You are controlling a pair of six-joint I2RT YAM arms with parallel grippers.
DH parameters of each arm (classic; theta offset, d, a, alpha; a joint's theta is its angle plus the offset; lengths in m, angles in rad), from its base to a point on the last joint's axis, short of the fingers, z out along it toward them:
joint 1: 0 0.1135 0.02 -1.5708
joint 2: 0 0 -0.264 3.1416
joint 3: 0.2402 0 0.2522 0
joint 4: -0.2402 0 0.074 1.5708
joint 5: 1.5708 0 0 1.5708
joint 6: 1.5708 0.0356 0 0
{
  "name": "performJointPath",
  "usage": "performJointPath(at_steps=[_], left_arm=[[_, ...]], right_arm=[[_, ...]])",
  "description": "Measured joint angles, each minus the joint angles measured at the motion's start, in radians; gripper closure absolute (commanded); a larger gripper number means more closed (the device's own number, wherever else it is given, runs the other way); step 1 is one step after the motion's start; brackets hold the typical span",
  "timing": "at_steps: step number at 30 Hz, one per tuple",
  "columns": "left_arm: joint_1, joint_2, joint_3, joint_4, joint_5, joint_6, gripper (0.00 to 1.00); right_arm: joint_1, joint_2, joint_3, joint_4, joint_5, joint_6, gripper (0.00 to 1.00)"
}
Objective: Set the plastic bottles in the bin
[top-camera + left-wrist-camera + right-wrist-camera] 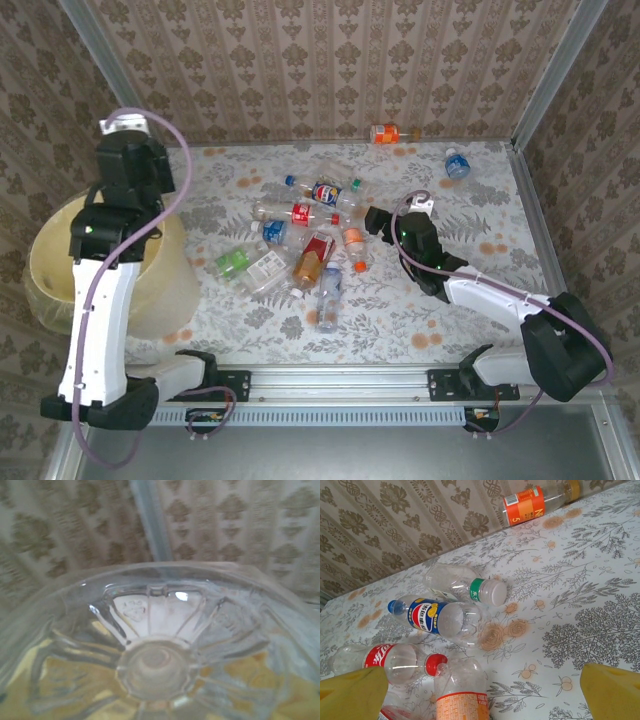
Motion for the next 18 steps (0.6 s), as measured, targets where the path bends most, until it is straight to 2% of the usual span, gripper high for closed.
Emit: performJointPath(at_steps=[4,11,13,18], left_arm=[[0.18,0.002,0.002,-0.05,0.043,-0.002,0.5],[0.525,0.003,-0.021,-0.116,0.25,-0.018,0.49],[0.575,0.0,-0.051,-0.124,0.287,-0.024,0.49],[0.615,0.008,-0.108,-0.15,0.307,-0.036,0.48]], right_arm=[[0.0,0.011,0.009,-0.003,-0.003,-0.012,0.0],[0.0,0.036,0.027,-0.005,-0.024,-0.023,0.0],[0.0,0.04,0.033,-0.008,-0.029,-0.025,0.0],[0.0,0.04,0.05,-0.015,-0.043,-0.03,0.0]])
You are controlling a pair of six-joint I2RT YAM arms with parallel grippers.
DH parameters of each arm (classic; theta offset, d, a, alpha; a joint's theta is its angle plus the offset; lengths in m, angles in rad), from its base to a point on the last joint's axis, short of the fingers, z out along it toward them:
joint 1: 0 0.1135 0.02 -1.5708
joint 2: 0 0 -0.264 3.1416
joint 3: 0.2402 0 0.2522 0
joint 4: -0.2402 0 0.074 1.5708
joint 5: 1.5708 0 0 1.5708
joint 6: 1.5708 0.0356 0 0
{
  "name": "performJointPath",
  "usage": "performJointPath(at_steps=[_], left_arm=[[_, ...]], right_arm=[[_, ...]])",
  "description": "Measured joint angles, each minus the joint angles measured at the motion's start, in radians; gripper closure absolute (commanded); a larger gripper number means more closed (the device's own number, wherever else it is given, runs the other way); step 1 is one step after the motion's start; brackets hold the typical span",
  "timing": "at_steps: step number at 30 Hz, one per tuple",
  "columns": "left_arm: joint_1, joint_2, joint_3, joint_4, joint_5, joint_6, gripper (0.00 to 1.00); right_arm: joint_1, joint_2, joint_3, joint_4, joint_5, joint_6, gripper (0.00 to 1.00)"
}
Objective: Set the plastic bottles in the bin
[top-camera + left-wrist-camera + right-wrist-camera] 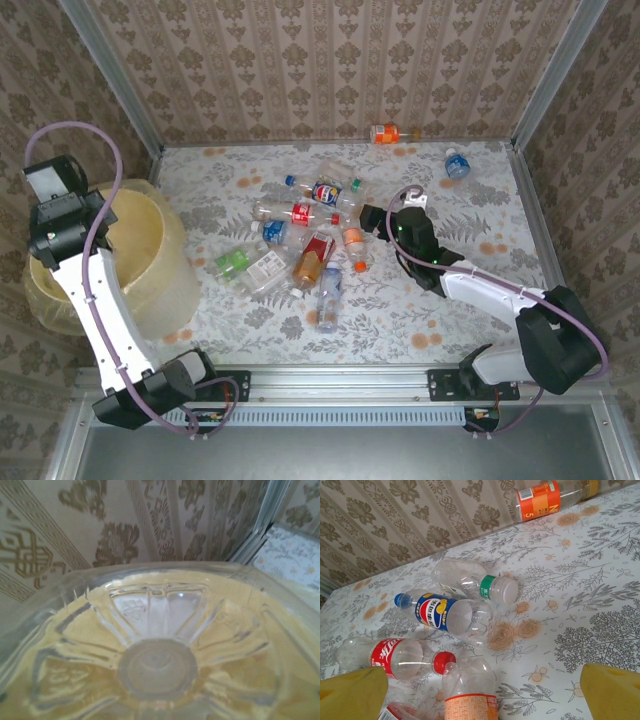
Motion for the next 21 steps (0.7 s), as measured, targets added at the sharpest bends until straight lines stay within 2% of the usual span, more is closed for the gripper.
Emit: performJointPath(at_steps=[5,13,19,21], left_arm=[[0.049,0.011,-0.064,0.002,-0.05,-0.012,0.48],[0.129,0.051,-0.15,0.01,-0.123,-0.036,0.4],[0.129,0.051,-0.156,0.011,-0.146,-0.061,0.32],[0.129,0.051,-0.156,0.011,-0.146,-0.064,0.25]], right_arm=[[0.0,0.0,0.013,-0.018,-0.01,-0.02,0.0],[0.0,0.0,0.028,-0.047,-0.018,-0.048,0.0],[0.0,0.0,0.033,-0.076,-0.028,-0.049,0.0],[0.0,0.0,0.033,-0.098,-0.028,-0.045,0.0]])
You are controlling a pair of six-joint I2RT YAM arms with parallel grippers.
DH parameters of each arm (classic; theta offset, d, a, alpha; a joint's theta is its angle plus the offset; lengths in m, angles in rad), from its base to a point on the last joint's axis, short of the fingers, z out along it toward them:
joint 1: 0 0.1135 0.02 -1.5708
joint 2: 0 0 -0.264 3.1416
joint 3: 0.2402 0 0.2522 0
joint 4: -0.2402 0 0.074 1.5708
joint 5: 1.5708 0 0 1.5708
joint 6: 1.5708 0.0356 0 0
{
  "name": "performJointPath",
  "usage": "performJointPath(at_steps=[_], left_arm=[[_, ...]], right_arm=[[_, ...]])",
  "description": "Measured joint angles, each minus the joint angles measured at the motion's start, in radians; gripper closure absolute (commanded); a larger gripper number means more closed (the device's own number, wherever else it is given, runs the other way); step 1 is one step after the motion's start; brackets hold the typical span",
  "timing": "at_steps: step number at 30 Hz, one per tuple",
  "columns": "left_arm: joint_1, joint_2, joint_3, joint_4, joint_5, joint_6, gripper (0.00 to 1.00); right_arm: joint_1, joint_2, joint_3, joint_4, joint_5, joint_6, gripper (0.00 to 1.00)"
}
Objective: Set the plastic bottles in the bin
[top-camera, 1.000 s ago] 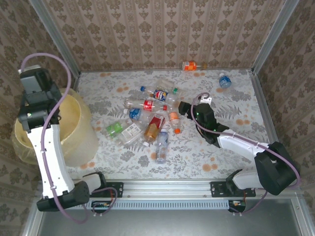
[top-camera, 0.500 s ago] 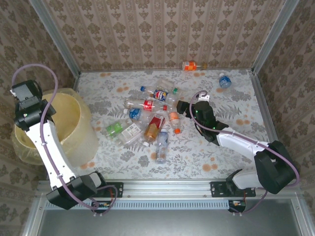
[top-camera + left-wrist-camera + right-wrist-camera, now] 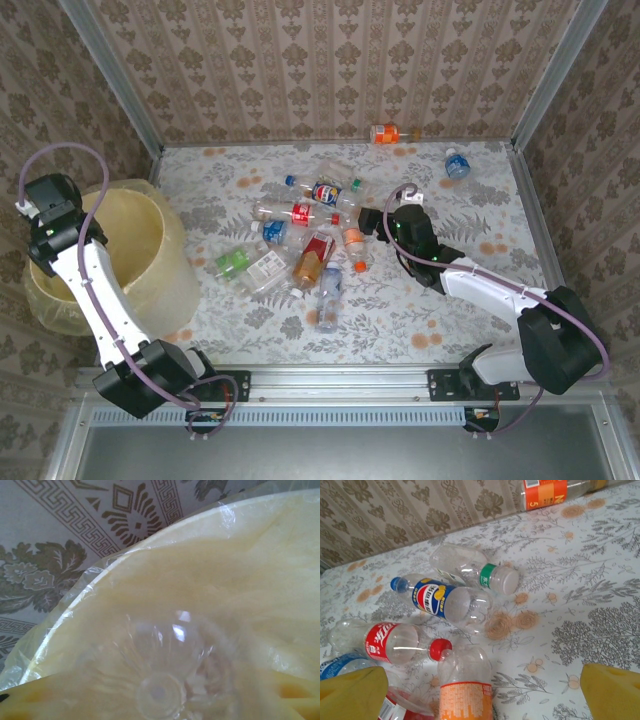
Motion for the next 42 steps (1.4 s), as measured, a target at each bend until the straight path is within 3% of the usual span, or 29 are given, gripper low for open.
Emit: performJointPath(at_steps=[7,13,22,33,42], left_arm=[[-0.021,-0.023,-0.001,0.01,0.007,-0.004,0.14],[-0.055,-0.069,-0.001,0.032,0.108,-0.005,0.1],[-0.239,-0.181,0.003,0.124,0.291,-0.039,0.04],[-0.419,-0.245,-0.068,0.41,0.499,-0.159,0.0],[-0.552,-0.185,-0.153,0.611,0.652,-0.291,0.0]], right_arm=[[0.001,0.018,0.013,-0.143,-0.013,0.002,0.0],[0.031,0.07,0.026,-0.2,-0.089,-0.031,0.04],[0.083,0.188,0.063,-0.23,-0.151,-0.029,0.23],[0.093,0.304,0.126,-0.231,-0.158,-0.02,0.26],[0.109,0.399,0.182,-0.245,-0.129,-0.023,0.3]])
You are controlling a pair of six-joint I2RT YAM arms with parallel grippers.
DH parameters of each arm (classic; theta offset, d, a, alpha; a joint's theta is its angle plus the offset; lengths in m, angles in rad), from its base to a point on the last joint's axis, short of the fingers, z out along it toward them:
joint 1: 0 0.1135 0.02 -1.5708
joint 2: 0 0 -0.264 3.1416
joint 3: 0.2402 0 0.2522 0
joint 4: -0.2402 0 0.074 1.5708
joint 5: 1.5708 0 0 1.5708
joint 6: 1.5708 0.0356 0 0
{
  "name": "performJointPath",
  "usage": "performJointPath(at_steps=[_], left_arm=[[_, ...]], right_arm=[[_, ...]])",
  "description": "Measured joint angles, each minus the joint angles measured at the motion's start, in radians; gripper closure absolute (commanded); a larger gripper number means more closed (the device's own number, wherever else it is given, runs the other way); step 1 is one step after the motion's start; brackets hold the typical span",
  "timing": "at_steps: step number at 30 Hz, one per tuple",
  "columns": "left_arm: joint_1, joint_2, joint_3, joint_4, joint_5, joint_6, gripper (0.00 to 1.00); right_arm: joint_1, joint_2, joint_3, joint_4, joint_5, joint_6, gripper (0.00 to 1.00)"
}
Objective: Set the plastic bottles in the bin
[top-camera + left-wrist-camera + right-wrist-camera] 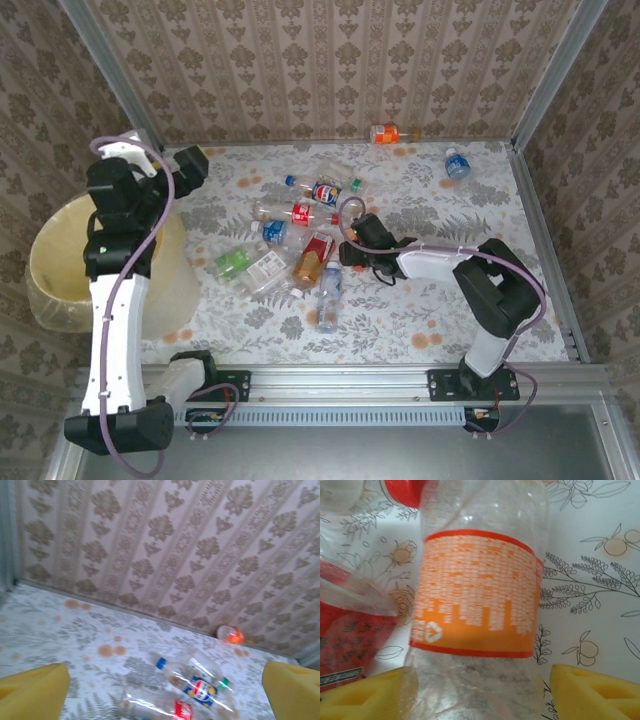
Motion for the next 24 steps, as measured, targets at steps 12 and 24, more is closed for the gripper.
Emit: performJointPath(at_steps=[12,24], left_arm=[[-0.185,0.13,-0.002,0.076,0.072,-0.053,0.0],[-0.375,0.304,0.028,0.097,0.038,-0.047,0.0]], right_arm=[[0.003,0.023,-0.024,0.026,0.079,-0.01,0.52],[0.003,-0.095,-0.142,0.125,0.081,-0.006,0.6]])
